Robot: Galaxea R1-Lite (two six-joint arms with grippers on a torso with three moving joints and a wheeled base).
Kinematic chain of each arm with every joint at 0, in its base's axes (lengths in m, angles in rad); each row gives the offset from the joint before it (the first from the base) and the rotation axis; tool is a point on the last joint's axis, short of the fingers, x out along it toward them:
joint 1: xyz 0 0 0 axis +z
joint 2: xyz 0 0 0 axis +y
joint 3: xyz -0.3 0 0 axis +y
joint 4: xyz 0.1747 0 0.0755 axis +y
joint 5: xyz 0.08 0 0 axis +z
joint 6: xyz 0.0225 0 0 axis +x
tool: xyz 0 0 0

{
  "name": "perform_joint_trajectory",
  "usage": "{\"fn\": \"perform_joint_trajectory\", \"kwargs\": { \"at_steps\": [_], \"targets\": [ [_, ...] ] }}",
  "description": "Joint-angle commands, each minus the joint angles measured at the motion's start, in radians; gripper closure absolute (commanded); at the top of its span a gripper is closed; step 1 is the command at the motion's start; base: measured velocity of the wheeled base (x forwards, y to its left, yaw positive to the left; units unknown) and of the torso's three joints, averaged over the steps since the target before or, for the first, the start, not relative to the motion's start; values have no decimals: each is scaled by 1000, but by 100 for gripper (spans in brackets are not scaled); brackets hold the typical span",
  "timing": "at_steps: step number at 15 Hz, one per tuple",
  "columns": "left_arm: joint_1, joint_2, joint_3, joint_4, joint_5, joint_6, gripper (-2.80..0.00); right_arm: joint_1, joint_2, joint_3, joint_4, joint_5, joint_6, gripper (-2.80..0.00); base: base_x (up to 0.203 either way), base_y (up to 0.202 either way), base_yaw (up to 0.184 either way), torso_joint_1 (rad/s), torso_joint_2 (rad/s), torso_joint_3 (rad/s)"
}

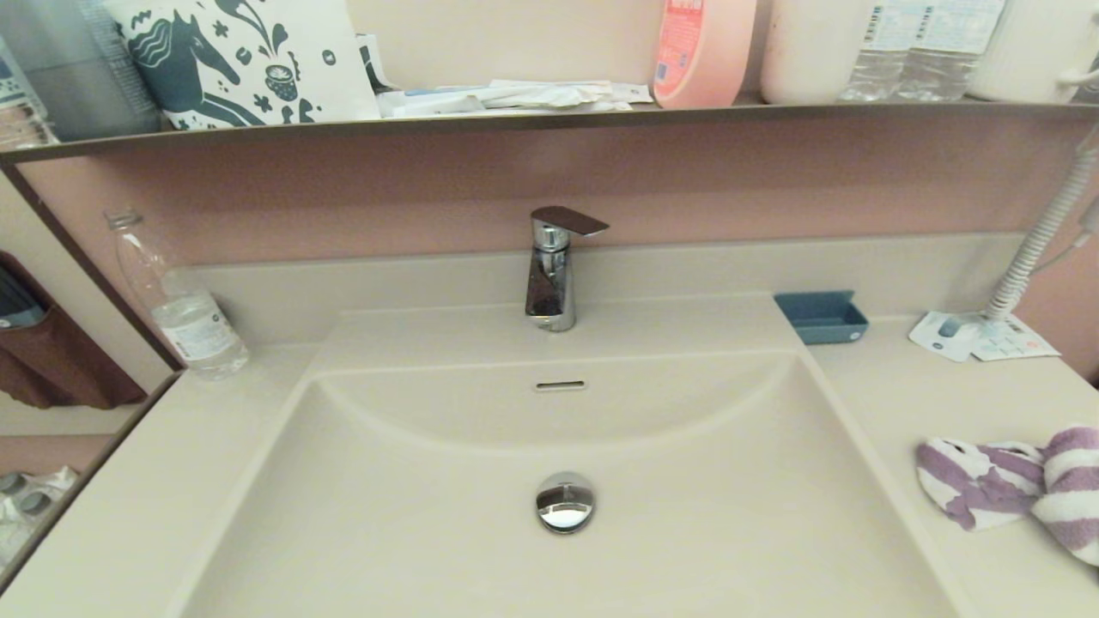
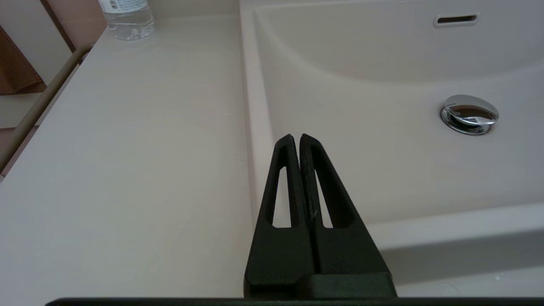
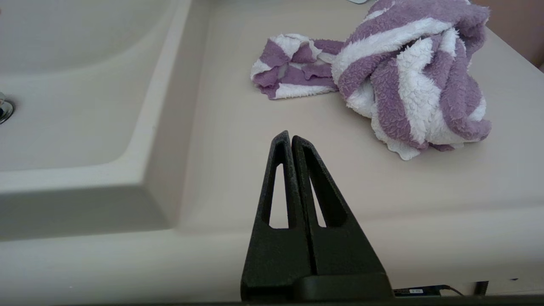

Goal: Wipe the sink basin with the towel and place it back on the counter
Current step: Turn on the faucet

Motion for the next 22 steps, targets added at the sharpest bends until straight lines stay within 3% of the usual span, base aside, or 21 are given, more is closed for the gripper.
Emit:
{"fn": "perform_joint_trajectory", "kwargs": {
  "at_steps": [1, 20, 22],
  "targets": [
    [0, 1, 0, 0, 0, 0, 0, 0, 0, 0, 0, 0, 0, 0, 0, 0, 0, 0, 0, 0],
    [0, 1, -2, -11, 1, 4, 0, 0, 0, 0, -1, 0, 0, 0, 0, 0, 0, 0, 0, 0],
    [0, 1, -51, 1, 3, 8, 0, 0, 0, 0, 0, 0, 0, 0, 0, 0, 0, 0, 0, 0]
  ]
}}
